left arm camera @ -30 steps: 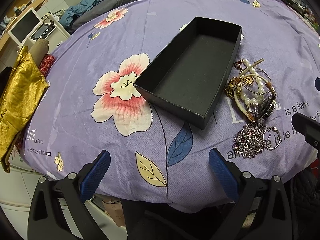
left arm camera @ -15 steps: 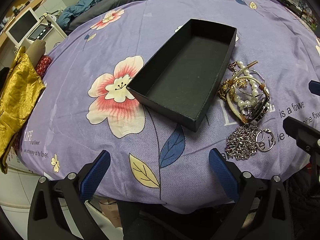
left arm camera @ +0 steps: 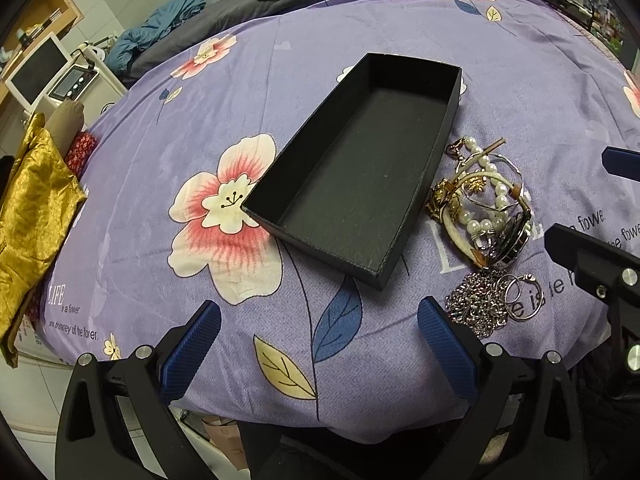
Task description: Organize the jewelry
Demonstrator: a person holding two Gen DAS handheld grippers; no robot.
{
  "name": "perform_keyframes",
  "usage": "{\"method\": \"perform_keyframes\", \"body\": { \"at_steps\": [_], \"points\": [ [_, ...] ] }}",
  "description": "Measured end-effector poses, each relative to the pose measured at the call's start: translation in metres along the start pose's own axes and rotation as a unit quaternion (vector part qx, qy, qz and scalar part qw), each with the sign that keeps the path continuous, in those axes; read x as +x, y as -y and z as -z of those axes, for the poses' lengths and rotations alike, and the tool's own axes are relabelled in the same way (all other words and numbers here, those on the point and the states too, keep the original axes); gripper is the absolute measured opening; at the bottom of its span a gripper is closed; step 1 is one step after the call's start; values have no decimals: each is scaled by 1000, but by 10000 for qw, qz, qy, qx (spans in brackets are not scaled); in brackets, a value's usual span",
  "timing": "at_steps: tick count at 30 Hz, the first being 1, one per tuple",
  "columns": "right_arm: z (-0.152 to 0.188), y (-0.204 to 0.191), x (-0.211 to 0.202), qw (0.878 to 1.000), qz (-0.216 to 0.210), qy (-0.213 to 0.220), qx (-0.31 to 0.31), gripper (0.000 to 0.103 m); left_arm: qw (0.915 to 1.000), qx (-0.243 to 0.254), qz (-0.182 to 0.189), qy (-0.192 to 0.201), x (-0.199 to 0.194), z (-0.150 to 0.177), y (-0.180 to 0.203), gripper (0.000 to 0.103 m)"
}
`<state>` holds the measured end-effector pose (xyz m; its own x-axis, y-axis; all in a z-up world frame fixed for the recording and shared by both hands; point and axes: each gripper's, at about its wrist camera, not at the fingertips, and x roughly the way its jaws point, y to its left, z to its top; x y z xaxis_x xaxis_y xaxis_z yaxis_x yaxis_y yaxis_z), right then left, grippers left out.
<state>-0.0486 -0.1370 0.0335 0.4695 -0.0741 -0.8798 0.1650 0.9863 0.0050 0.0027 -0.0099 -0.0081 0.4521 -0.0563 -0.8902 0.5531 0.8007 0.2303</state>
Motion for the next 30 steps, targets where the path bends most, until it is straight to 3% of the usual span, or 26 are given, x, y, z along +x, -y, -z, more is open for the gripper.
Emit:
{"method": "perform_keyframes", "body": {
  "at_steps": [10, 19, 21, 25, 30],
  "points": [
    [-10, 5, 4, 9998, -46, 9, 216, 97, 9999, 95, 90, 65, -1, -8, 0, 97],
    [-21, -3, 17, 9999, -41, -58, 74, 78, 9997, 123, 186, 140, -2, -10, -3, 97],
    [-22, -3, 23, 9999, -90, -120, 83, 65, 9996, 96, 224, 124, -1, -9, -4, 97],
    [-20, -8, 37, 9995, -86, -299, 18, 60, 9990, -55, 430, 103, 0, -5, -8, 96],
    [-14, -12, 49, 9990, -65, -439, -88, 45, 9951, -109, 838, 514, -15, 3, 0, 96]
  ]
}}
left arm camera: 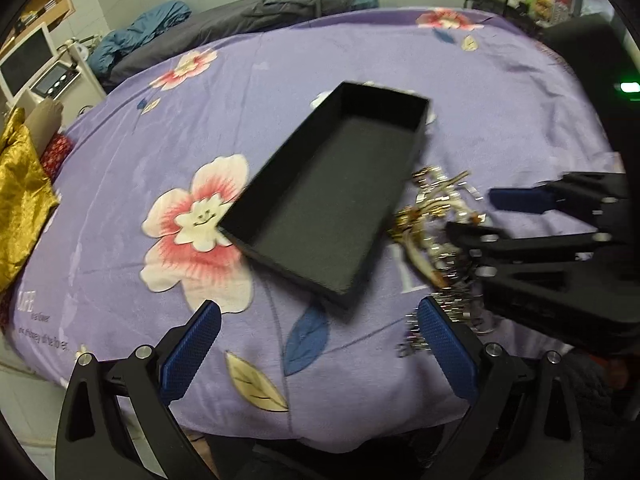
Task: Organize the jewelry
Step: 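Close the right tool on the cream-strapped watch in the pile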
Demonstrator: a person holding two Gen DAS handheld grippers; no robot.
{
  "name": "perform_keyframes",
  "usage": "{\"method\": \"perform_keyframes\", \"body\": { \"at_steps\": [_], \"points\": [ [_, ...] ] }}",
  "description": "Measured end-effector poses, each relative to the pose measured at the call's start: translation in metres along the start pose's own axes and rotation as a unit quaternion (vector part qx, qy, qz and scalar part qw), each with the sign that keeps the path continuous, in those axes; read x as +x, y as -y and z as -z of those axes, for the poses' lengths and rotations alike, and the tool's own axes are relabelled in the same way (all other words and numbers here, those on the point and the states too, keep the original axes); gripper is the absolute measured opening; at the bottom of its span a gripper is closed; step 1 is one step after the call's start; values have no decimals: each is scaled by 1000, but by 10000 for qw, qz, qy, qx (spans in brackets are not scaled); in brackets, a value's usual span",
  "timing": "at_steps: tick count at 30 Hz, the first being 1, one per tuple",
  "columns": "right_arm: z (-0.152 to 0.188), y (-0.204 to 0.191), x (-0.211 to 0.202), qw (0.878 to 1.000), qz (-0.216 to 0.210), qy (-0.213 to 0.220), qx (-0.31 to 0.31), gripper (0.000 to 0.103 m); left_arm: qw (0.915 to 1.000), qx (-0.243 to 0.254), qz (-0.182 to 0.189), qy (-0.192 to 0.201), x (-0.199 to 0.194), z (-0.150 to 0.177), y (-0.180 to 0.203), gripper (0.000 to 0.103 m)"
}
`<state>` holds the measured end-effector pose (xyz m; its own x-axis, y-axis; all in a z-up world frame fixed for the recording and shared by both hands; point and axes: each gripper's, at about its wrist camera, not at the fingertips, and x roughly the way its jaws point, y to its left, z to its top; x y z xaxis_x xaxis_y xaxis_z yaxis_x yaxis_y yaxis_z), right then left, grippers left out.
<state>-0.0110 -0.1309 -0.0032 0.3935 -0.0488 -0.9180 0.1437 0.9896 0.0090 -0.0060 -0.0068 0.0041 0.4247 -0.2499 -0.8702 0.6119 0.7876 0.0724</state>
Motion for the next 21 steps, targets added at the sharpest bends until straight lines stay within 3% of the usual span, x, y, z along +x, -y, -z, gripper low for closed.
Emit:
{"method": "perform_keyframes", "body": {
  "at_steps": [4, 8, 11, 13, 17, 18, 21],
  "points": [
    [3, 10, 3, 9998, -67, -34, 177, 38, 9991, 237, 349, 71, -6, 11, 18, 91],
    [5, 21, 5, 9991, -213, -87, 349, 29, 9971, 314, 681, -162, 0, 21, 30, 85],
    [6, 24, 5, 9985, -301, -75, 442, 28, 9941, 325, 997, -286, 13, 24, 36, 70],
    [7, 25, 4, 9985, -301, -54, 454, 28, 9921, 329, 1152, -378, 25, 23, 41, 55],
    [10, 26, 3, 9981, -322, -34, 521, 28, 9936, 526, 976, -221, 34, 19, 50, 43],
    [11, 27, 3, 9978, -344, -37, 557, 28, 9933, 566, 981, -212, 34, 18, 52, 33],
    [12, 30, 2, 9974, -382, -31, 614, 27, 9937, 478, 989, -203, 32, 16, 51, 23]
  ]
}}
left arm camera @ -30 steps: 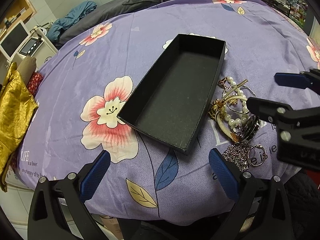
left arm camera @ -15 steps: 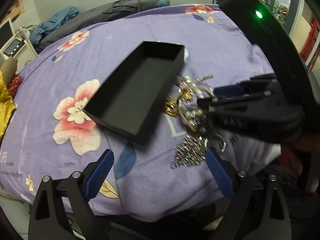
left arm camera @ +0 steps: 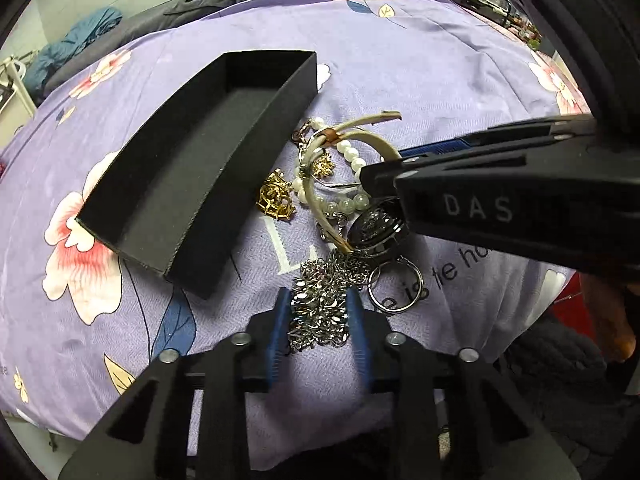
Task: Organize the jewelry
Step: 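Close the right tool on the cream-strapped watch in the pile, then lower the watch into the black box and open the right tool while the left tool steadies the box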
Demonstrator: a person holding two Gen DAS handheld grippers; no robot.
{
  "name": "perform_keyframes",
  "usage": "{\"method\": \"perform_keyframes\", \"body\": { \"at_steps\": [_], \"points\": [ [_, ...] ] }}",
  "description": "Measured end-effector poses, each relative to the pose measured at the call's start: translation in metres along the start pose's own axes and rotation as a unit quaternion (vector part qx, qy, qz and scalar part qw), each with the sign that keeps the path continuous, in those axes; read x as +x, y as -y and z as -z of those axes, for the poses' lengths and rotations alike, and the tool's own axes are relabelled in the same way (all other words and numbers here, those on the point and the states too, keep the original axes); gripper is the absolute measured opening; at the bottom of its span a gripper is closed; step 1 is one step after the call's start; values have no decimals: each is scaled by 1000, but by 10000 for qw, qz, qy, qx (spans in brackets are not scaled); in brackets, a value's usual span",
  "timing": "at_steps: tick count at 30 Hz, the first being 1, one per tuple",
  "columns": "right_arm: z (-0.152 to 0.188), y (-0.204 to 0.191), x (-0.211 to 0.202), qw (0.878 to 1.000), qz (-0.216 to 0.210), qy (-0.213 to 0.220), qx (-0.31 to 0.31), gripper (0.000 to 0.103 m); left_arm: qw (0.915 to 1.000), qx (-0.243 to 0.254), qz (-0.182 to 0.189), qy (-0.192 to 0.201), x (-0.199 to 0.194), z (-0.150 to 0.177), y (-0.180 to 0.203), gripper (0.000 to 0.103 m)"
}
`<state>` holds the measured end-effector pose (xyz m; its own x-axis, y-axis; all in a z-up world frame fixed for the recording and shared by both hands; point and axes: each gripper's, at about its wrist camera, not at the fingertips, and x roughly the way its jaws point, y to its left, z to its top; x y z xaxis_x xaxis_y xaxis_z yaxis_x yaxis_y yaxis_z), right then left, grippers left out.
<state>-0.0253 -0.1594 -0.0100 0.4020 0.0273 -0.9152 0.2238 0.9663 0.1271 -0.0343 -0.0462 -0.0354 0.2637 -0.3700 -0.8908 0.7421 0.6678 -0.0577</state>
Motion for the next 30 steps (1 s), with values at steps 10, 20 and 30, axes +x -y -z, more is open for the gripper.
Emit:
{"method": "perform_keyframes", "body": {
  "at_steps": [10, 20, 30],
  "points": [
    [-2, -2, -10, 9996, -186, 196, 25, 9, 9970, -431, 235, 600, -43, -8, -21, 7],
    [-6, 5, -26, 9991, -169, 369, 141, 9, 9985, -229, 121, 475, -37, -4, -18, 8],
    [-29, 0, -57, 9960, -408, 786, 122, 9, 9921, -400, 77, 1186, -73, -33, -34, 0]
  ]
}}
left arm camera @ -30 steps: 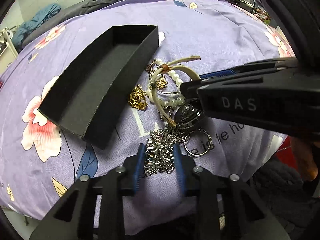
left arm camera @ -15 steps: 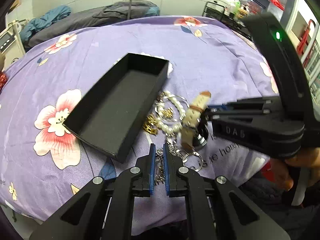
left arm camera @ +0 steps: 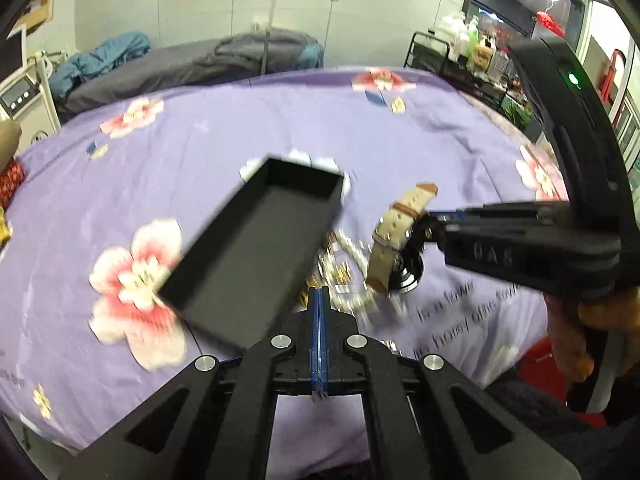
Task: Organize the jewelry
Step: 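Lower the watch into the black box and open the right tool while the left tool steadies the box, then withdraw the right tool and move the left tool to the silver chain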
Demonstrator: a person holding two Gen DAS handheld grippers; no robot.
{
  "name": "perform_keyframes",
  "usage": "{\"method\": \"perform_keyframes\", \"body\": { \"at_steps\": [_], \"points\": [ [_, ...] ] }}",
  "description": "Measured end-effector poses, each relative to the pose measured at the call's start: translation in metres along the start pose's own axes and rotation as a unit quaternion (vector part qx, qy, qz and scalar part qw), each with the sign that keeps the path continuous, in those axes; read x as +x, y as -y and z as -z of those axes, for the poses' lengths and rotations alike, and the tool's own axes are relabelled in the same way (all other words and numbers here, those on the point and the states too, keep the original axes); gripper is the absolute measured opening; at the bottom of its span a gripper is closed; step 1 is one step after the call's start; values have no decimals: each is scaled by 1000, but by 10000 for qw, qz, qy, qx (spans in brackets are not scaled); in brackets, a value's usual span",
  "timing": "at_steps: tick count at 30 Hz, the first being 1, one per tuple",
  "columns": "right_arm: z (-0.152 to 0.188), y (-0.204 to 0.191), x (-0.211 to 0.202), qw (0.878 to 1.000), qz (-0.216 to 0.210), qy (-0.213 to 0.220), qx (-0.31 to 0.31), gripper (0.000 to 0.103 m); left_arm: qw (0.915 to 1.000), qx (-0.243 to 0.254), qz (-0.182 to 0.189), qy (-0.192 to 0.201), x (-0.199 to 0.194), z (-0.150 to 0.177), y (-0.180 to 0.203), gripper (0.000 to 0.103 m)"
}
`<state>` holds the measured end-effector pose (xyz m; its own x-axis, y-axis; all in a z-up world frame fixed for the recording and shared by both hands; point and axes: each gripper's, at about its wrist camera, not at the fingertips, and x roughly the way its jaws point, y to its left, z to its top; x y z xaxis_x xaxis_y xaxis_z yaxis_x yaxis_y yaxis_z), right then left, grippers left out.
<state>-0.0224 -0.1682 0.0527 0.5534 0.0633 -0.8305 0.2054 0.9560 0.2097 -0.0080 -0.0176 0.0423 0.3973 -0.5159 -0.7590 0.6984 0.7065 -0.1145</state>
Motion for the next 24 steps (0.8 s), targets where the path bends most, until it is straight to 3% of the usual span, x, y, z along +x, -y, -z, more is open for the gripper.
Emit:
{"method": "perform_keyframes", "body": {
  "at_steps": [4, 6, 8, 10, 14, 16, 17, 18, 19, 24],
  "points": [
    [-20, -12, -2, 9997, -89, 187, -120, 9, 9991, 6, -423, 29, 6, -16, -9, 0],
    [-31, -20, 2, 9995, -133, 232, -178, 9, 9991, -62, -424, 3, 10, -20, -16, 3],
    [-41, -27, 10, 9993, -185, 219, -257, 9, 9982, -104, -587, -6, 13, -22, -21, 22],
    [-49, -34, 22, 9990, -162, 195, -362, 9, 9973, -148, -716, 5, 14, -22, -25, 62],
    [-54, -41, 50, 9985, 55, -13, -552, 12, 9975, -311, -636, 16, 13, -20, -32, 70],
    [-55, -41, 59, 9982, 63, -97, -595, 21, 9965, -291, -778, 4, 14, -18, -33, 77],
    [-55, -41, 63, 9979, 119, -126, -625, 38, 9962, -275, -825, 6, 14, -17, -34, 77],
    [-55, -41, 63, 9976, 228, -85, -646, 60, 9960, -268, -851, -1, 14, -16, -35, 78],
    [-55, -40, 61, 9973, 319, 12, -664, 68, 9959, -274, -865, -9, 13, -15, -36, 80],
    [-57, -34, 53, 9944, 662, 202, -804, 70, 9949, -246, -979, 32, 10, -6, -37, 84]
  ]
}}
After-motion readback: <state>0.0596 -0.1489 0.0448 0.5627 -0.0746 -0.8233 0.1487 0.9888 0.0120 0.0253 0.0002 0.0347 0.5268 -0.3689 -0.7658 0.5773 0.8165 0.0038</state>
